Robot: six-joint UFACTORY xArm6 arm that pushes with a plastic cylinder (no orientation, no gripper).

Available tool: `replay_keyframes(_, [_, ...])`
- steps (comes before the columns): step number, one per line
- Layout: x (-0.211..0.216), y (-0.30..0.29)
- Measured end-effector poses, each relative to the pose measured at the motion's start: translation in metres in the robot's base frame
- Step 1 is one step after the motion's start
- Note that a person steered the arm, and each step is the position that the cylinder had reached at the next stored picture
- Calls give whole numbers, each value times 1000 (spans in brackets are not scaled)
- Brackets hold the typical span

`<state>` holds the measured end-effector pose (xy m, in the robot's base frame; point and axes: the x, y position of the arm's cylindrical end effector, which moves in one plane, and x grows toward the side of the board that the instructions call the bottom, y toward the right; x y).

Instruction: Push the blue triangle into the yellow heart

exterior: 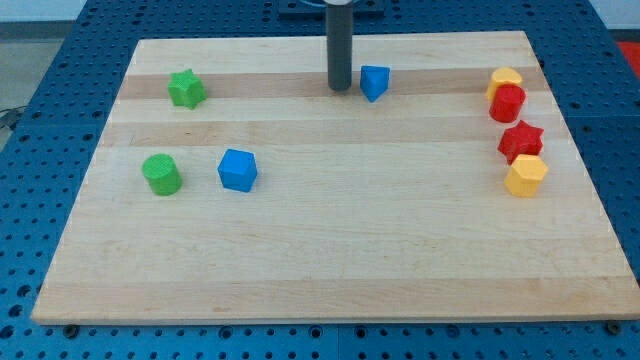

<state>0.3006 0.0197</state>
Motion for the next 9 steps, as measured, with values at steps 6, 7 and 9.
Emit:
replay_keyframes(6, [3, 158])
replay_keyframes(7, [28, 126])
replay_keyframes(9, [47, 131])
